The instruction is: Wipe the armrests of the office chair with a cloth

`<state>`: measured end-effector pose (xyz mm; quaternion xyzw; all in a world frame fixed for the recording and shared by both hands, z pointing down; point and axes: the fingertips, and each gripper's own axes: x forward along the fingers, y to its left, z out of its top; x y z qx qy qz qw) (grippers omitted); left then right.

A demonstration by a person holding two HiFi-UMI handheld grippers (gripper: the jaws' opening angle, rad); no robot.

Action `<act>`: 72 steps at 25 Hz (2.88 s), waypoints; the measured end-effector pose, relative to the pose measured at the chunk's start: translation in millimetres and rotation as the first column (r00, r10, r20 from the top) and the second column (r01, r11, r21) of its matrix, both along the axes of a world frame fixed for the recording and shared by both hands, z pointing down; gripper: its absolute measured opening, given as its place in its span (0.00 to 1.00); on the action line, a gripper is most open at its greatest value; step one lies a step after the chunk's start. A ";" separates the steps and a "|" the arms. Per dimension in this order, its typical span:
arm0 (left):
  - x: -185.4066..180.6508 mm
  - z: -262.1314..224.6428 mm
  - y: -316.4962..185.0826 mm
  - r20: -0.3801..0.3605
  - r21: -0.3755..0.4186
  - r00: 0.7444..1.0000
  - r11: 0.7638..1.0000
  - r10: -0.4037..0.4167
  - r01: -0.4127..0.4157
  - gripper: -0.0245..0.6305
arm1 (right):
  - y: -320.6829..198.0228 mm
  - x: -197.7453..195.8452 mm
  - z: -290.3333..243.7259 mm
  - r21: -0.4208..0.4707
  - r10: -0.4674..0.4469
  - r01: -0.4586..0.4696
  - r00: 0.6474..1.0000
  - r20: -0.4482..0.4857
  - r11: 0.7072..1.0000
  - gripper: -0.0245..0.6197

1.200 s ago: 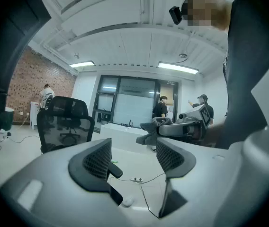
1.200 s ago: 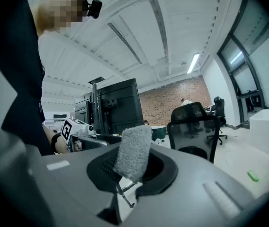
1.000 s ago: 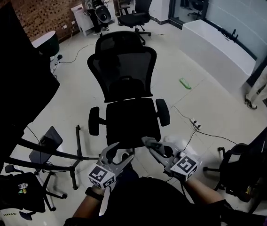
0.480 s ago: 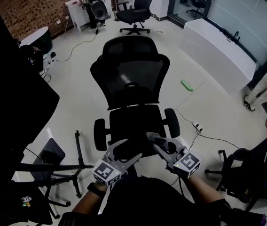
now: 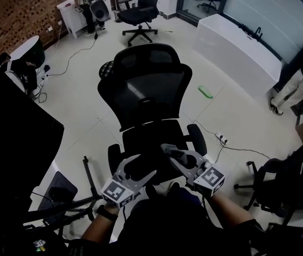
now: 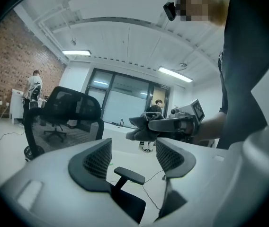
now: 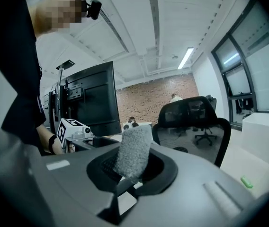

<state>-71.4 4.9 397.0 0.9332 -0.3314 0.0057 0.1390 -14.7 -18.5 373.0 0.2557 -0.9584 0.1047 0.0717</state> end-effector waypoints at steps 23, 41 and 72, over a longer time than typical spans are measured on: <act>37.8 80.8 -72.1 0.059 -0.183 0.998 0.983 0.016 -0.005 0.51 | -93.1 39.9 92.1 -0.119 0.007 -0.017 0.997 -0.082 0.993 0.09; 122.6 205.5 -132.4 0.078 -0.425 0.995 0.905 0.055 -0.017 0.52 | -204.9 160.2 271.8 -0.242 -0.021 -0.097 0.896 -0.444 0.966 0.09; 181.1 281.4 -171.9 0.132 -0.535 0.985 0.845 0.109 -0.022 0.52 | -220.3 218.7 431.1 -0.430 -0.341 0.062 0.712 -0.613 0.901 0.09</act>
